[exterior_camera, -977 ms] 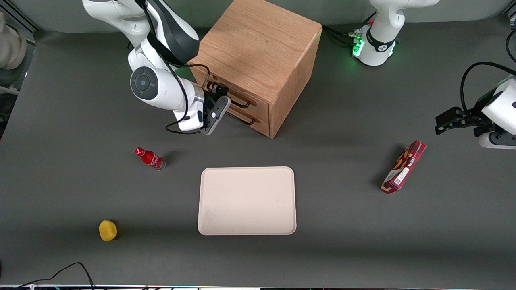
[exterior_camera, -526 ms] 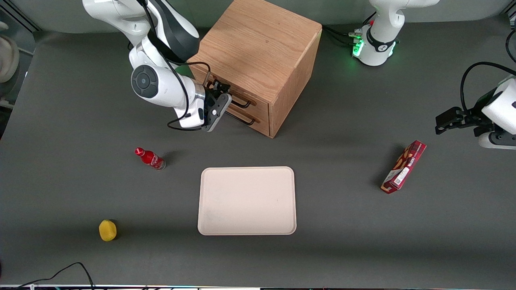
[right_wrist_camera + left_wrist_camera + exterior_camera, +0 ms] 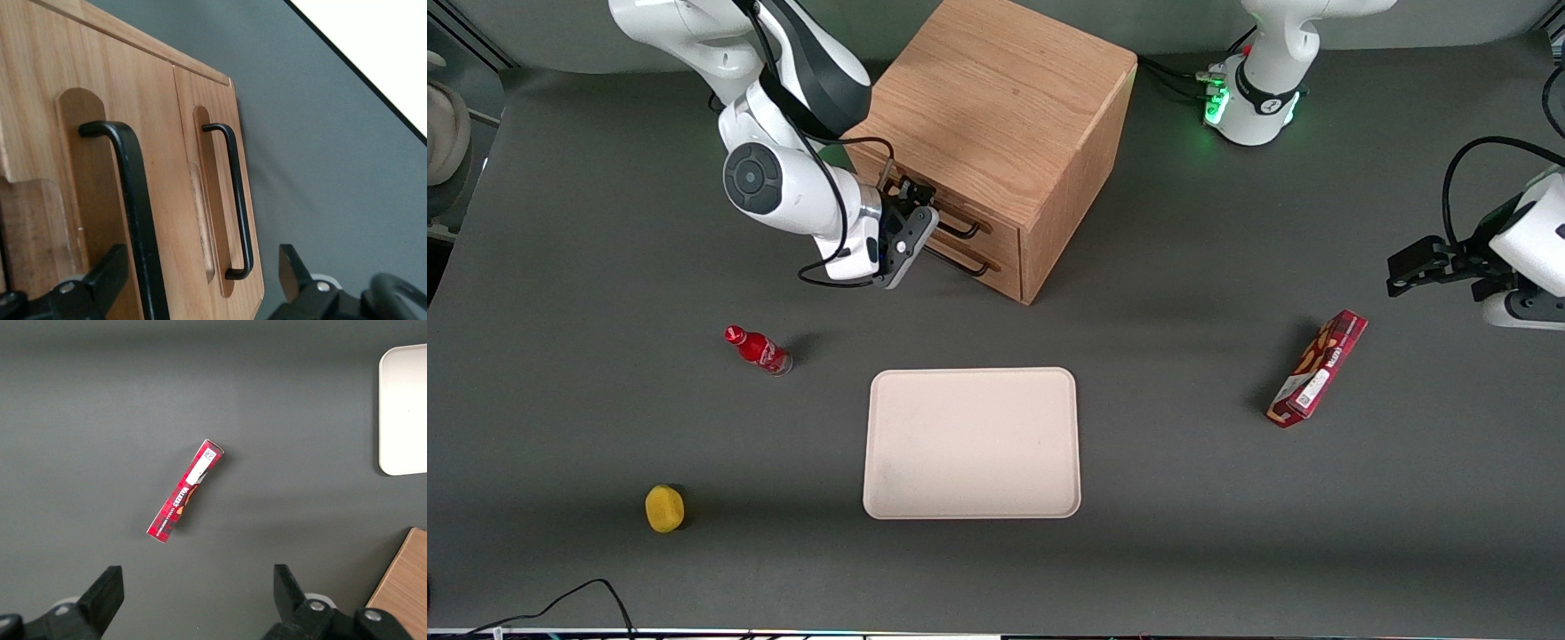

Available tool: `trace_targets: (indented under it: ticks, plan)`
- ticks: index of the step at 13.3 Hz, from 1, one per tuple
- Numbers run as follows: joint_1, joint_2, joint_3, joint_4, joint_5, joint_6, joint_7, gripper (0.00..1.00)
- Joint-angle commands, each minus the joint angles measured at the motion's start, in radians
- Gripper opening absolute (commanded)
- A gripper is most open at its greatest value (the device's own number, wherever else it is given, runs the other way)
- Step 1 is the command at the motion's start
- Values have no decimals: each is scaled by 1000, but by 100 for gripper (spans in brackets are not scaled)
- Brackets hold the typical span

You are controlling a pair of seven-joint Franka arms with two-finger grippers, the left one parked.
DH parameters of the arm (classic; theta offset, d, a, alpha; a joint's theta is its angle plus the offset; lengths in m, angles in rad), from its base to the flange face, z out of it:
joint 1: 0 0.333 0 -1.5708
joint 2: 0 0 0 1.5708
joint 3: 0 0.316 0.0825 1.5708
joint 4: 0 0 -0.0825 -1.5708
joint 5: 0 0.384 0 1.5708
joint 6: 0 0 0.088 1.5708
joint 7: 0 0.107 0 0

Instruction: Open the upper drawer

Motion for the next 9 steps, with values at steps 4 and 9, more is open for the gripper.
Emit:
trace_targets:
  ticks: [4,9]
  plan:
    - [-16,4,-10,-11,7,23,-80,100]
    - [-20,41,-26,20,-32,26,-80,100]
